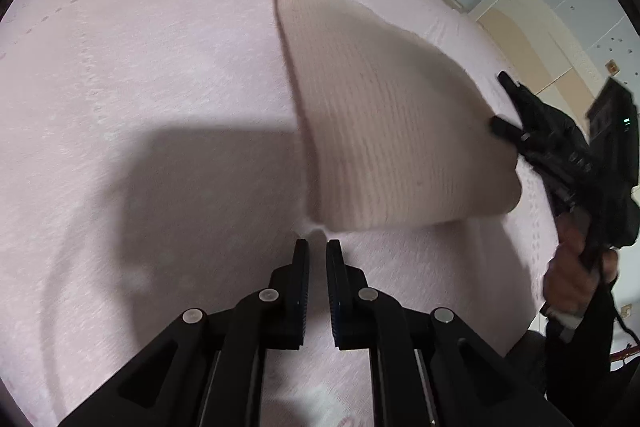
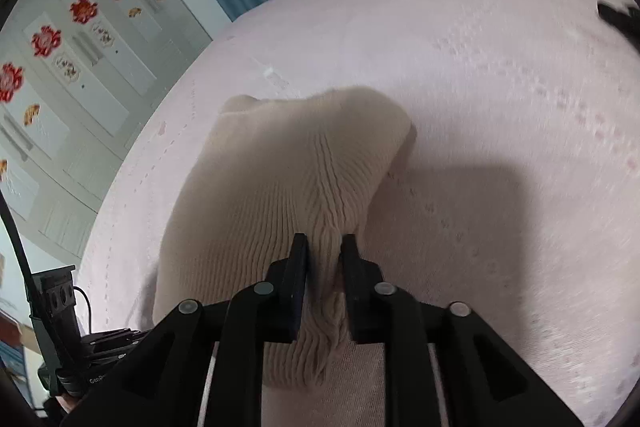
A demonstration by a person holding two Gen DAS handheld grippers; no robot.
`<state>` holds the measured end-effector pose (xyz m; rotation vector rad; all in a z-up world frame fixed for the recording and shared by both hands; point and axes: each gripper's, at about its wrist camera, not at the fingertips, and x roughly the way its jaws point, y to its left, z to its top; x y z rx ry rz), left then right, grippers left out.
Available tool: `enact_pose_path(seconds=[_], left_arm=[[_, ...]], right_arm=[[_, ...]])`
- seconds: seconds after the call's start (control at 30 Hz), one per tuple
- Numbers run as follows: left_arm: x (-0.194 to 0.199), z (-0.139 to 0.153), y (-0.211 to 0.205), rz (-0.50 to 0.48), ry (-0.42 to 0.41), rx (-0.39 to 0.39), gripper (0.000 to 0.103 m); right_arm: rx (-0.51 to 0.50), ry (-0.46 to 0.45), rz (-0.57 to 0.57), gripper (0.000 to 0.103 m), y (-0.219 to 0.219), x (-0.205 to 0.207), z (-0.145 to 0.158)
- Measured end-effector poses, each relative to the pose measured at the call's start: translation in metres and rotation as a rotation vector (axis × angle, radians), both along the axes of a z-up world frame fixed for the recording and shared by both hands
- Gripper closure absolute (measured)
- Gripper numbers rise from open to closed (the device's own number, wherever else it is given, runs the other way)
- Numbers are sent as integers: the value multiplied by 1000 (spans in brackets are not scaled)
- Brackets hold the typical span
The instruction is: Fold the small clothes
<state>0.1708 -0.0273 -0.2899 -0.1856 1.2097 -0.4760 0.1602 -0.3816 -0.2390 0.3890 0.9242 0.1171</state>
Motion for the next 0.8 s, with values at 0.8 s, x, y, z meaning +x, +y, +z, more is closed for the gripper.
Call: enact_pose_path(seconds=[0.8], left_arm=[[135,1,6,165,-24,-301,53]], right_arm=[[-184,-74,132,80,49,2,-9]])
